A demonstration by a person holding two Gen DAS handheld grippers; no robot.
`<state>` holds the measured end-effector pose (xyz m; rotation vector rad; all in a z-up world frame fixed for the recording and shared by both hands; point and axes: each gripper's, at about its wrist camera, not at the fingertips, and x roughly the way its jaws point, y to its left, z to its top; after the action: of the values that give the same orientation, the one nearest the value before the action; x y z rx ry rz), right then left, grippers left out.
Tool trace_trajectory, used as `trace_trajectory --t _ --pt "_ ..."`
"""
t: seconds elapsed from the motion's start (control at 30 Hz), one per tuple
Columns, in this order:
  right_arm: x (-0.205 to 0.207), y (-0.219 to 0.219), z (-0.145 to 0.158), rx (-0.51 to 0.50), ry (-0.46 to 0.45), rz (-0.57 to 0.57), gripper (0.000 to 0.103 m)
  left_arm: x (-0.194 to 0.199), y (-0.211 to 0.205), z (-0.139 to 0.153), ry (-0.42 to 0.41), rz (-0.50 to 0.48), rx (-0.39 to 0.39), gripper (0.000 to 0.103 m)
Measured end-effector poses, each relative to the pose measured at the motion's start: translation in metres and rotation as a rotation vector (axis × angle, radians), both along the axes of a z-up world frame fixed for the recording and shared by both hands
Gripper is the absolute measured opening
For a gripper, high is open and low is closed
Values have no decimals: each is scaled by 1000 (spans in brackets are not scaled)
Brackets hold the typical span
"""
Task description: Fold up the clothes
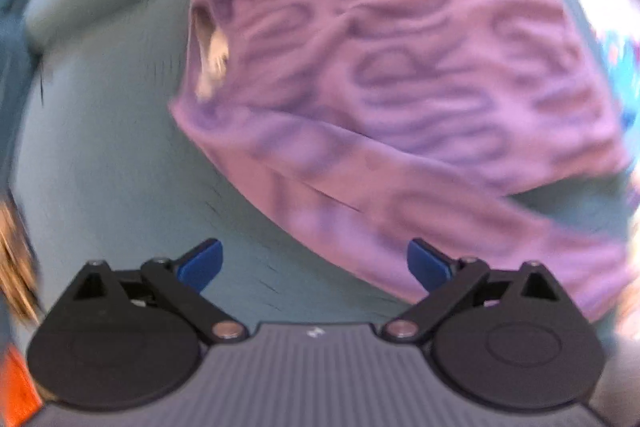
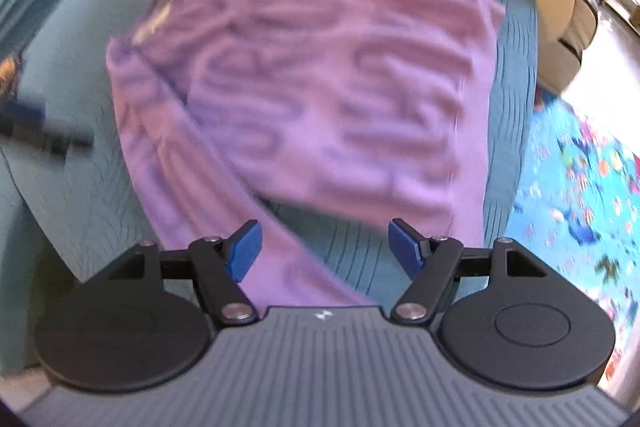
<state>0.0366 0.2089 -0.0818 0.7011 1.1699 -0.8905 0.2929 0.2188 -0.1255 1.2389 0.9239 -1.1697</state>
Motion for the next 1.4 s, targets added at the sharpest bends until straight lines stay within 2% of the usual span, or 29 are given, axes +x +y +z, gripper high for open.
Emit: trace_trajectory --t 0.07,0.1,0.17,0.2,0.23,0.27,0.33,0.4,0.53,0.6,0.67,0.7,0.73,0.8,0.9,1.07,1.17,1.2,1.27,1.3,1.33,1.37,1.4 --pt "7 27 -10 17 32 17 72 1 -12 -12 -73 -175 6 93" --pt "9 35 -12 20 37 29 72 -1 -17 -19 -108 -271 13 89" --pt "13 55 -16 24 38 62 72 -8 -18 -36 -176 -442 54 77" --pt "12 67 -18 21 25 85 72 -13 -16 -49 -230 -561 107 66" --pt "10 78 -20 18 12 103 72 -16 -14 -58 -266 -638 144 55" --pt "9 84 -23 16 7 108 72 -18 -11 -62 -286 -693 157 52" --pt "-3 103 -34 10 -13 123 72 -24 -1 -71 -336 -860 172 53" --pt "-12 114 -45 21 -21 120 72 -28 7 -79 -373 -997 179 62" --pt "-25 128 -63 38 -4 90 72 -16 1 -107 -312 -1105 166 64" --pt "-28 133 -71 43 27 55 72 -6 -1 -128 -320 -1169 189 63" --pt "-28 134 -78 45 48 -3 72 4 -2 -141 -293 -1180 224 58" --pt "-26 133 -81 48 53 -39 72 11 -3 -148 -262 -1175 251 50" --pt "-23 131 -86 55 54 -76 72 16 -4 -153 -245 -1169 268 38" --pt "-12 128 -96 69 68 -129 72 27 -6 -157 -187 -1105 289 25" --pt "16 121 -101 42 106 -117 72 37 3 -150 -151 -1035 271 9" --pt "25 103 -94 3 107 -163 72 67 35 -133 -132 -917 233 10" --pt "14 96 -100 -7 148 -176 72 93 58 -120 -119 -812 169 14" --pt "4 94 -103 -14 180 -195 72 97 63 -116 -120 -801 146 18" --pt "-16 90 -106 -14 171 -272 72 102 71 -114 -123 -786 129 26" --pt "-30 88 -108 -9 154 -336 72 102 76 -115 -126 -775 137 39" --pt "-48 85 -110 3 123 -427 72 102 80 -116 -131 -771 145 57" --pt "-66 82 -112 15 92 -518 72 99 86 -117 -148 -783 159 64" --pt "-85 80 -115 22 74 -612 72 94 96 -120 -178 -807 179 76"
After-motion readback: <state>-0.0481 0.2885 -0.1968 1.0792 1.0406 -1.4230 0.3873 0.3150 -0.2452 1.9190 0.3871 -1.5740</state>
